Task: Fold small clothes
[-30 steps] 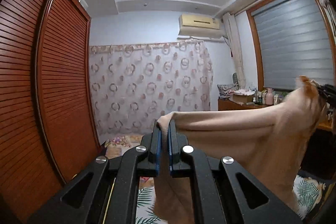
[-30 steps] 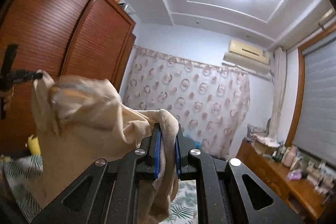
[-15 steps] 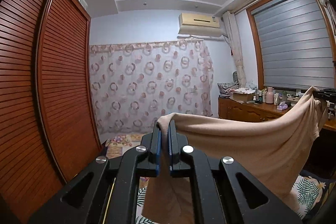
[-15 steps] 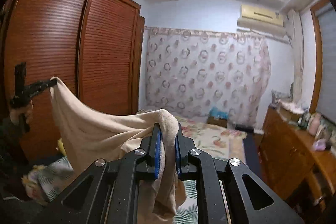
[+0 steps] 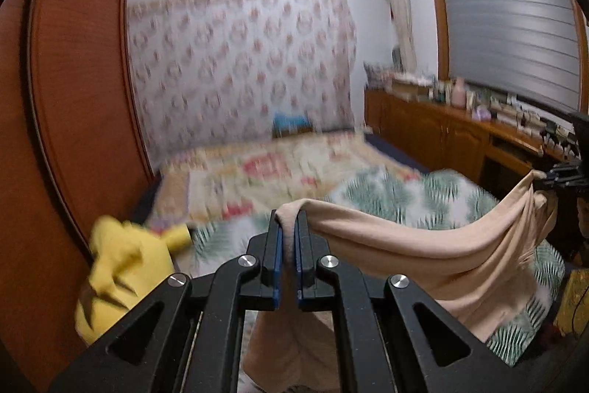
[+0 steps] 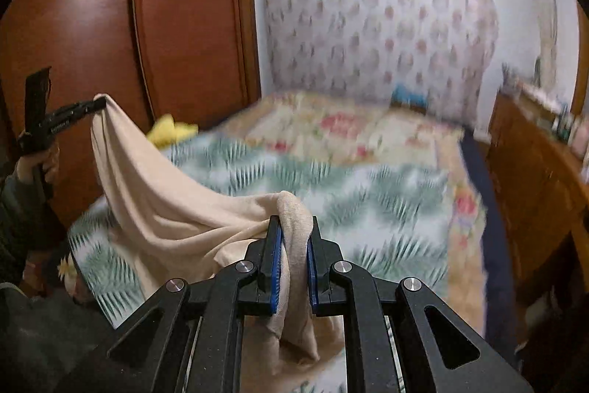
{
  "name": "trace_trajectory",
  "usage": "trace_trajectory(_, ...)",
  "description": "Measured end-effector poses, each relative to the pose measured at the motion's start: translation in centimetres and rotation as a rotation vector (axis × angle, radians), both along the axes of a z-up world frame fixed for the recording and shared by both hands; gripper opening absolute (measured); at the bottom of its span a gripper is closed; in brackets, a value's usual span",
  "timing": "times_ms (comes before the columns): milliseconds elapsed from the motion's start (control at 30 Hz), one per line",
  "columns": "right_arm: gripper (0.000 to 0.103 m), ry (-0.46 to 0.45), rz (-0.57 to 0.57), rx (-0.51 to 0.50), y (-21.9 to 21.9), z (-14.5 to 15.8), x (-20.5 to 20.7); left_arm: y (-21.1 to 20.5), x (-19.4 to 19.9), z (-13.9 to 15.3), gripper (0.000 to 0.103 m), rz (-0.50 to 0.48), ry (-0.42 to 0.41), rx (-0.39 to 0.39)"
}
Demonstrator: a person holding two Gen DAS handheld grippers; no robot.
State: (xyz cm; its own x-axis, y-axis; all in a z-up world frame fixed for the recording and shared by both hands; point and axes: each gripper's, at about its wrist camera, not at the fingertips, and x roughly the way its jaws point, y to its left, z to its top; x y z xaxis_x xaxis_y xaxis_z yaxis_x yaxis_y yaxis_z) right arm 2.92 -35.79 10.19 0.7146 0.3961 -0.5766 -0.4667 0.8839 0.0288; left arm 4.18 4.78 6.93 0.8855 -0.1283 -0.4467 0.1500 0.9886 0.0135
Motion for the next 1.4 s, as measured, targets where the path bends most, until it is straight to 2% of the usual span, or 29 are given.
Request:
trace_trajectory(133,0.011,0.111,-0.012,-0.007,-0.8,-4.0,1.7,-1.2,0.0,-3.4,0.006,-0.001,0.071,0.006)
trace_trajectory(200,0.011,0.147,-0.013,-0.008,-1.0,-4.7,2.5,-1.8,-0.1,-4.5,0.006,-0.005,0.096,0.013)
trace_trajectory(300,0.018,0.194,-0.024,-0.005,-1.1,-5.0,3.7,-1.9,0.0,-5.0,0.006,-0.012,0.113,0.014)
trace_trajectory(600,0.033,0.248,0.033,0.144,-2.5,-4.0,5.4,-2.0,0.0,-5.1,0.006,-0.024,0.115,0.016)
trace_trajectory(733,0.035,0.3,0.035,0.207,-3.3,-3.9,6.4,-2.1,0.0,-5.0,0.006,-0.023,0.116,0.014)
trace_trajectory(967,0.035,0.283,-0.031,0.217,-4.9,-3.7,5.6,-1.9,0.0,-5.3,0.006,-0.021,0.123,0.012)
trace_trajectory(1067,0.035,0.272,-0.041,0.172,-5.3,-3.7,5.3,-1.9,0.0,-5.5,0.006,-0.019,0.127,0.01)
trace_trajectory(1167,0.035,0.27,-0.038,0.136,-3.9,-4.8,4.6,-1.8,0.0,-5.6,0.006,-0.02,0.129,0.007)
trace_trajectory(1400,0.035,0.301,-0.043,0.099,-3.4,-5.4,5.2,-1.7,0.0,-5.9,0.006,-0.023,0.134,0.009)
